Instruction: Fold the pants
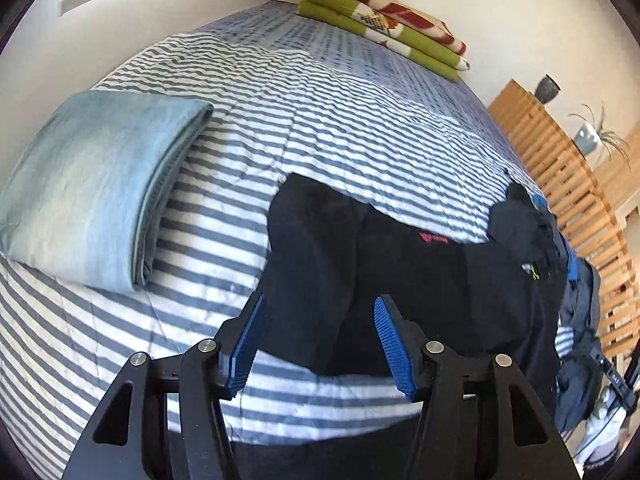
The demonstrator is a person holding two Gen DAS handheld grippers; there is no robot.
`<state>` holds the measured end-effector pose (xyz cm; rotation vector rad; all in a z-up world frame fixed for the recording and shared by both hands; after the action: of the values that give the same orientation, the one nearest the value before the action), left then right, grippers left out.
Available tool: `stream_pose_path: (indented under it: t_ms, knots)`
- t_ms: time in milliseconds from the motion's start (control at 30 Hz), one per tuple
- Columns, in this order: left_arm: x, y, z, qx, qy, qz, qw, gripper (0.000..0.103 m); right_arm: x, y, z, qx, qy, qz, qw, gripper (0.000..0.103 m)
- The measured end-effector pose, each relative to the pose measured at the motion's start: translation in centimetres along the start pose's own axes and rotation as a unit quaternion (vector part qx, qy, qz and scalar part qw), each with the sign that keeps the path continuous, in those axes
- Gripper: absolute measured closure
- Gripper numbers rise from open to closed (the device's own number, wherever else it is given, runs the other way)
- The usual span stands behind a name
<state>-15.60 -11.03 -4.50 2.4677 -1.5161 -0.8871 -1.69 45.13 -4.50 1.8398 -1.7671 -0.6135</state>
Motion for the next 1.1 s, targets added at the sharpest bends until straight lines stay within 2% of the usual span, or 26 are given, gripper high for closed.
stream_pose_path:
  t_ms: [67,200,267,367,500,633,833,933,1000,1067,1100]
  knots:
    - [-0.1,2.0,1.1,0.000,-0.006,-0.014,0.9999,0.033,-0.7,1.1,0.9,0.010,0.005,0.010,1.000,0.076]
    - [-0.7,5.5,4.6,0.008,-0.003,-0.033,0.9994,0.033,-2.6,3.2,3.2,0.039,0.028,0.051,0.998,0.072]
    - [-0.9,6.7,6.6,0.009,0.010,-0.033,0.9994,0.031,-3.8,4.2,4.4,0.048,0.018,0.061,0.997,0.071]
    - [-1.0,7.4,9.5,0.023,0.020,-0.042,0.9987,0.031,-5.3,5.2,6.4,0.060,0.021,0.080,0.995,0.070]
    - [-1.2,7.7,12.3,0.035,0.017,-0.052,0.9979,0.030,-6.6,5.8,9.8,0.084,0.040,0.098,0.991,0.061]
    - [-1.6,8.7,14.2,0.040,0.018,-0.043,0.9981,0.024,-7.5,5.1,12.6,0.104,0.031,0.105,0.989,0.060]
    - [-1.9,9.7,16.2,0.042,0.033,-0.030,0.9981,0.023,-8.2,3.4,15.1,0.115,0.039,0.116,0.986,0.051]
    - [-1.4,10.1,17.3,0.039,0.065,-0.019,0.9969,0.023,-8.2,3.3,15.7,0.118,0.045,0.117,0.985,0.049]
    - [-1.0,10.1,18.2,0.052,0.075,-0.021,0.9956,0.024,-7.8,3.4,16.3,0.124,0.050,0.107,0.985,0.045]
    - [-0.8,9.9,19.2,0.058,0.093,-0.010,0.9939,0.025,-7.2,3.4,16.9,0.132,0.049,0.092,0.986,0.039]
    - [-1.2,9.9,19.3,0.046,0.100,0.006,0.9939,0.027,-6.9,3.5,17.0,0.131,0.046,0.083,0.987,0.037]
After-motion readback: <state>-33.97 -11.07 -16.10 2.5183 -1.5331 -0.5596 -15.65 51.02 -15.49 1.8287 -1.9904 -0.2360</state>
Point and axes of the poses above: each gripper's, at about its wrist camera, not at the fingertips, and z roughly the way its jaws point, x to its left, y to its top, the point moved 7 cm from there along z, roughly the way its jaws point, and after that the axes turned 15 degrees about -z, right-handed, at the moved point
